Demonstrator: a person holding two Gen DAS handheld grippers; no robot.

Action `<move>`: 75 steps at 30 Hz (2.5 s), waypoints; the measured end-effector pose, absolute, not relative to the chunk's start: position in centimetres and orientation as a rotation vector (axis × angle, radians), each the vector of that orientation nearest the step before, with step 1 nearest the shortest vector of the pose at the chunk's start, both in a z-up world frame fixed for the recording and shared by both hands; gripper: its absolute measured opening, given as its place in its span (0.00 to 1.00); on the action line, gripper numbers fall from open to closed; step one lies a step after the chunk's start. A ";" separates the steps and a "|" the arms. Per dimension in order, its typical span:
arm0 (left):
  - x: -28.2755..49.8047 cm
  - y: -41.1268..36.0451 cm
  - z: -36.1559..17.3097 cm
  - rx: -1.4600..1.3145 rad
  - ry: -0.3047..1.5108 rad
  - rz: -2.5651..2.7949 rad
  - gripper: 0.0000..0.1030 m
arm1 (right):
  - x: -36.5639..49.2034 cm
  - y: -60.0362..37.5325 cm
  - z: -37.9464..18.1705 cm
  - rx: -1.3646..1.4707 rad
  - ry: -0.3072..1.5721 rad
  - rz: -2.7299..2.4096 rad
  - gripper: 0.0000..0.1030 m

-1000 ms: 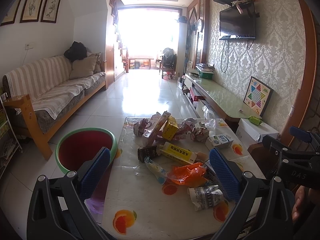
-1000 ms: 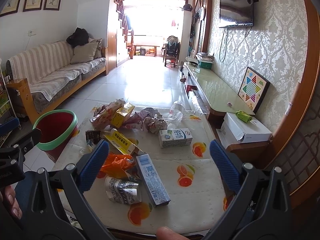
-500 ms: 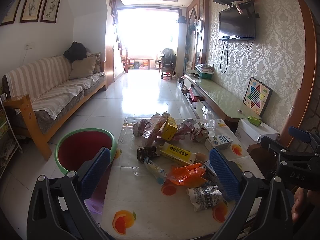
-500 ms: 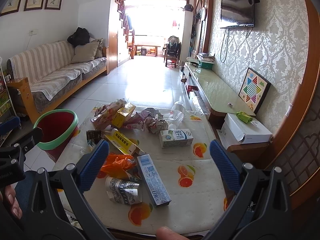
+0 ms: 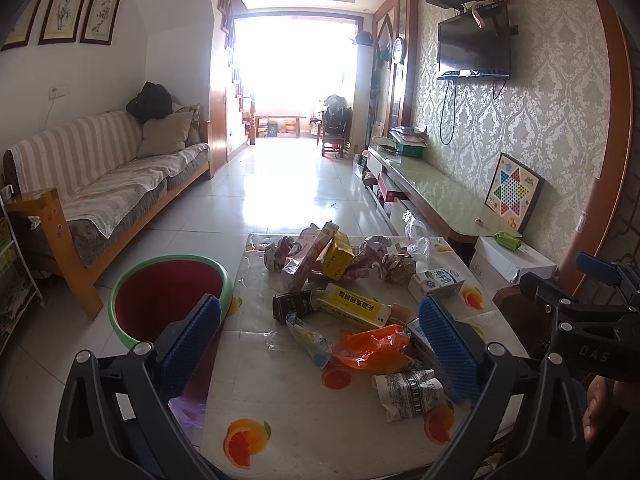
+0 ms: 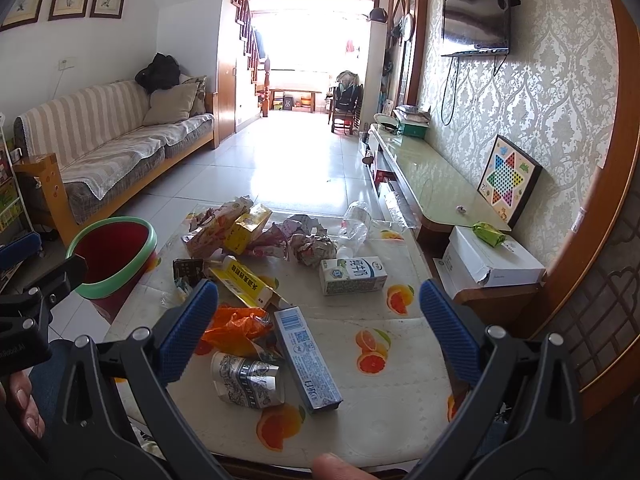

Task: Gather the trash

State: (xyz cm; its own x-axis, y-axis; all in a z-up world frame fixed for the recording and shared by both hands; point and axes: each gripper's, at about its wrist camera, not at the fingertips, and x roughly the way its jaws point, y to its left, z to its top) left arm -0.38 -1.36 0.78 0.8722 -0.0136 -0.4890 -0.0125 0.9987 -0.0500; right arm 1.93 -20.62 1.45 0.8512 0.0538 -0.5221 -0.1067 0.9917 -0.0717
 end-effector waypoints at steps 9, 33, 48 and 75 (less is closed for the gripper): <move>-0.5 -1.8 0.4 -0.055 0.524 -0.002 0.92 | 2.0 -20.6 0.9 -0.098 0.559 0.087 0.97; 9.7 -1.7 -10.2 -0.117 0.840 -0.011 0.92 | 5.2 -24.9 -6.6 -0.021 0.705 0.045 0.97; 20.3 0.6 -18.2 -0.253 1.116 0.154 0.92 | 5.7 -26.9 -7.9 0.040 0.735 0.063 0.97; 15.3 -0.7 -15.0 -0.129 0.999 -0.007 0.14 | 8.3 -24.7 -11.8 -0.053 0.843 0.231 0.84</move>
